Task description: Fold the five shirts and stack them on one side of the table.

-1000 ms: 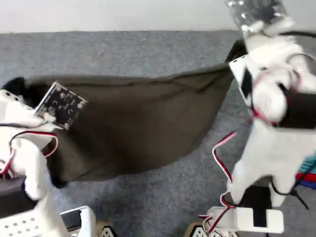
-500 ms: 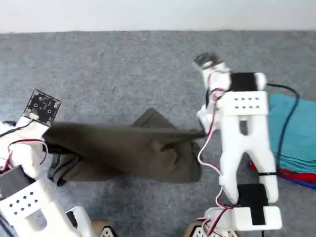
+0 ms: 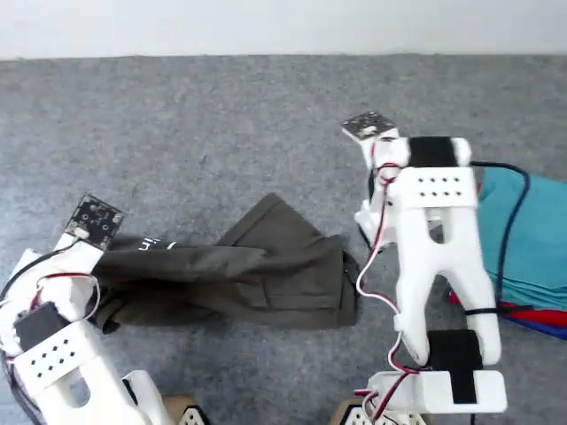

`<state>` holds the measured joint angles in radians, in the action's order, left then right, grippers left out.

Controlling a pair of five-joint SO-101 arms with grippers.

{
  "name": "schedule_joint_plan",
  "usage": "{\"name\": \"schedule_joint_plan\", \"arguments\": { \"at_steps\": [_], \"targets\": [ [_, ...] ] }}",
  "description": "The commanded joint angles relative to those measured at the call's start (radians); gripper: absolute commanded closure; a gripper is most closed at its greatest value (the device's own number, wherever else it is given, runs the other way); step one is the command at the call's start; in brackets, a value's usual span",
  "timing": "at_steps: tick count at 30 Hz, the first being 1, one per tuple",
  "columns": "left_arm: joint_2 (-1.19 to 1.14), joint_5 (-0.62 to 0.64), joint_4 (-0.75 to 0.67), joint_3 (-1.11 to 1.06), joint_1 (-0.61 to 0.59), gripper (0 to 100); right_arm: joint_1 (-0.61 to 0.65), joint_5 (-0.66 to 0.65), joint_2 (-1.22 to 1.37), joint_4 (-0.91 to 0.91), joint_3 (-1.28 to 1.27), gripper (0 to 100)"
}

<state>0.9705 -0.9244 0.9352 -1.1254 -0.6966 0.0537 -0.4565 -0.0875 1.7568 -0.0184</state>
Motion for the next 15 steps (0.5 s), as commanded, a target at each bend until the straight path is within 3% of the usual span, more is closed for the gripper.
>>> {"name": "schedule_joint_plan", "arguments": {
  "at_steps": [1, 9, 15],
  "targets": [
    [0.002, 0.035, -0.103, -0.039, -0.049, 99, -0.039, -0.13, -0.09, 0.042, -0.005, 73.4],
    [0.002, 0.066, -0.196, -0.153, -0.064, 99, 0.14, -0.368, -0.122, 0.027, -0.284, 73.5],
    [-0.005, 0.163, -0.256, -0.193, -0.06, 99, 0.321, -0.385, -0.119, -0.133, -0.388, 73.5]
  ]
}}
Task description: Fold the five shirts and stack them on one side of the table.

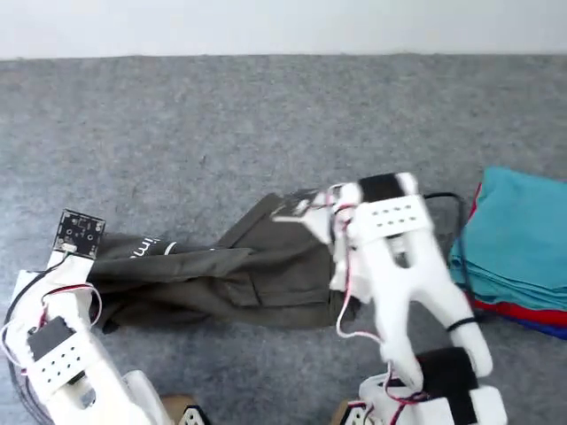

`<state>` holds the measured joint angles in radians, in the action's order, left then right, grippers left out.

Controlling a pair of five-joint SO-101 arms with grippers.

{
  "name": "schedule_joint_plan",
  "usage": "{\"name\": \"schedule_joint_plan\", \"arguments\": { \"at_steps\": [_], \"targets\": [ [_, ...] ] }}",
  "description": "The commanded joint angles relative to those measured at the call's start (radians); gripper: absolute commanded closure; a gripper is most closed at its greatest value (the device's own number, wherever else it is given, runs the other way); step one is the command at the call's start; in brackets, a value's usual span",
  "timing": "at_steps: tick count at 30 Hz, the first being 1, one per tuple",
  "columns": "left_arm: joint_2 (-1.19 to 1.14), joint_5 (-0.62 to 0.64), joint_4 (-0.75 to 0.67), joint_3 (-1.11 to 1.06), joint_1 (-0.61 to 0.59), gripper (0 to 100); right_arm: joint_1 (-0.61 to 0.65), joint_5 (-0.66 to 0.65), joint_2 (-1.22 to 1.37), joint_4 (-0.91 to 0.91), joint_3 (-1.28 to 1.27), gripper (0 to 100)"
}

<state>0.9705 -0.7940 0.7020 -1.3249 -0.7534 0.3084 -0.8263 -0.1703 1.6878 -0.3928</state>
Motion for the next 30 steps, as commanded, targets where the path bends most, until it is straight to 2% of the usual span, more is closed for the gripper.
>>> {"name": "schedule_joint_plan", "arguments": {
  "at_steps": [1, 9, 22, 28, 30],
  "targets": [
    [-0.005, 0.043, -0.023, 0.007, -0.003, 99, 0.094, -0.015, -0.025, -0.081, -0.015, 73.5],
    [0.0, 0.064, -0.021, -0.013, -0.002, 99, 0.249, -0.012, 0.147, -0.11, 0.011, 73.5],
    [0.0, 0.074, -0.021, -0.041, -0.002, 99, 0.251, 0.035, 0.366, -0.226, 0.193, 73.9],
    [0.0, 0.074, -0.021, -0.041, -0.002, 99, 0.257, 0.015, 0.41, -0.278, 0.195, 89.9],
    [0.0, 0.074, -0.021, -0.041, -0.002, 99, 0.251, 0.011, 0.41, -0.28, 0.195, 91.7]
  ]
}}
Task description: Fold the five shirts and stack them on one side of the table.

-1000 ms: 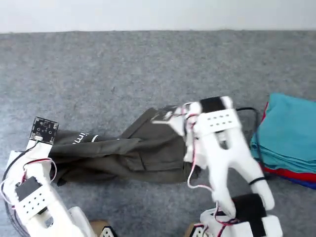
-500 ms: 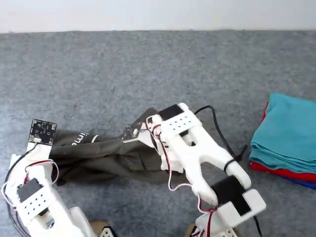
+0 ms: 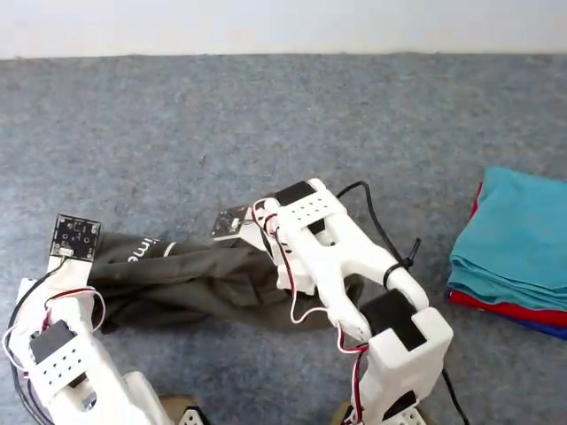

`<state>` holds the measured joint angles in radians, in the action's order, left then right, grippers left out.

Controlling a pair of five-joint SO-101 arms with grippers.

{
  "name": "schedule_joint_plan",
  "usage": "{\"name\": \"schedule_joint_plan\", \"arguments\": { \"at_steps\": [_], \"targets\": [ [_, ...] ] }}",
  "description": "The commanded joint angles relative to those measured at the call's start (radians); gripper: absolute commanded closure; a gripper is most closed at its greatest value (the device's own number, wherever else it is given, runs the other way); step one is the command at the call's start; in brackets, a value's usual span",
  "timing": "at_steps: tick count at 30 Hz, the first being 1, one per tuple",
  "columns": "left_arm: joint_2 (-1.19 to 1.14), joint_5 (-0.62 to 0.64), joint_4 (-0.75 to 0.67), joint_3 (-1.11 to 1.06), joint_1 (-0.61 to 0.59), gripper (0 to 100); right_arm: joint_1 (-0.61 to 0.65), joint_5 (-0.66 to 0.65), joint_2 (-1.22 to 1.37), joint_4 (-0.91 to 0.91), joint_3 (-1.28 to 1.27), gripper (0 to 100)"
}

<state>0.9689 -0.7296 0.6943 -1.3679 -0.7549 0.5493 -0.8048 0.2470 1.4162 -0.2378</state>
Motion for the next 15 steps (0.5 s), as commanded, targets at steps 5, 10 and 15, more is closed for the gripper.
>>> {"name": "schedule_joint_plan", "arguments": {
  "at_steps": [5, 10, 15],
  "targets": [
    [0.002, 0.009, -0.014, 0.004, 0.0, 99, -0.044, -0.008, -0.035, 0.001, 0.072, 92.7],
    [0.003, 0.009, -0.015, 0.01, 0.0, 99, -0.096, -0.012, -0.064, 0.068, 0.193, 98.7],
    [0.003, 0.009, -0.014, 0.056, 0.0, 99, -0.13, -0.048, -0.068, 0.183, 0.334, 98.9]
  ]
}}
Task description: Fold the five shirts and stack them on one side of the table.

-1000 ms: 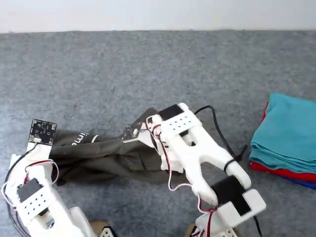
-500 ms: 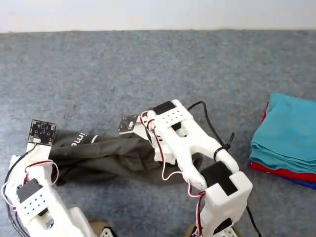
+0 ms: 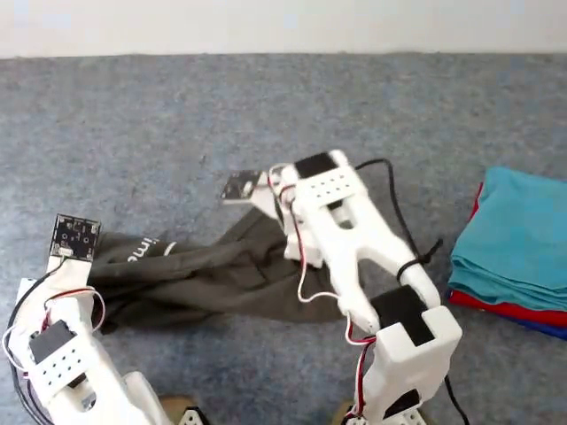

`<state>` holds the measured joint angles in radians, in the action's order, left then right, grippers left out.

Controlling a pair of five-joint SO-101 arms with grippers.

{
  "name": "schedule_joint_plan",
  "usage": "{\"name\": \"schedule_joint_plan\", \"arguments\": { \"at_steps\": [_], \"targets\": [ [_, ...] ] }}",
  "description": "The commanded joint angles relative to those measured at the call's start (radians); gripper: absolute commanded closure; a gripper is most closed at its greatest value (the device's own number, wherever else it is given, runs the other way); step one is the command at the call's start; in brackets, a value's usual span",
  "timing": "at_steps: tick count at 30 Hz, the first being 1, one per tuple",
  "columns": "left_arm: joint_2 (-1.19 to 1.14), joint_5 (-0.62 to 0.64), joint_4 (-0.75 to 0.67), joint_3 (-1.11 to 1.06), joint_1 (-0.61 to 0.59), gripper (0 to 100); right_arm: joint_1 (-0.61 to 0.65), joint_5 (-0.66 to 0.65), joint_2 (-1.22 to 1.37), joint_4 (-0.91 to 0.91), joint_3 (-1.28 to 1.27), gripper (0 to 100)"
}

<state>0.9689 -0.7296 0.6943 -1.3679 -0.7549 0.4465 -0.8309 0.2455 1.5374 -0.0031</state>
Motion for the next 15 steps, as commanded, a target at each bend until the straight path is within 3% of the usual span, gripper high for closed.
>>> {"name": "schedule_joint_plan", "arguments": {
  "at_steps": [1, 7, 15],
  "targets": [
    [0.003, 0.009, -0.012, 0.07, 0.0, 99, -0.035, -0.021, -0.067, 0.084, 0.13, 98.9],
    [0.003, 0.014, -0.012, 0.116, 0.009, 99, -0.048, -0.021, -0.048, 0.156, 0.212, 96.4],
    [0.003, 0.014, 0.074, 0.111, 0.1, 99, -0.042, -0.015, 0.171, 0.059, 0.206, 93.4]
  ]
}}
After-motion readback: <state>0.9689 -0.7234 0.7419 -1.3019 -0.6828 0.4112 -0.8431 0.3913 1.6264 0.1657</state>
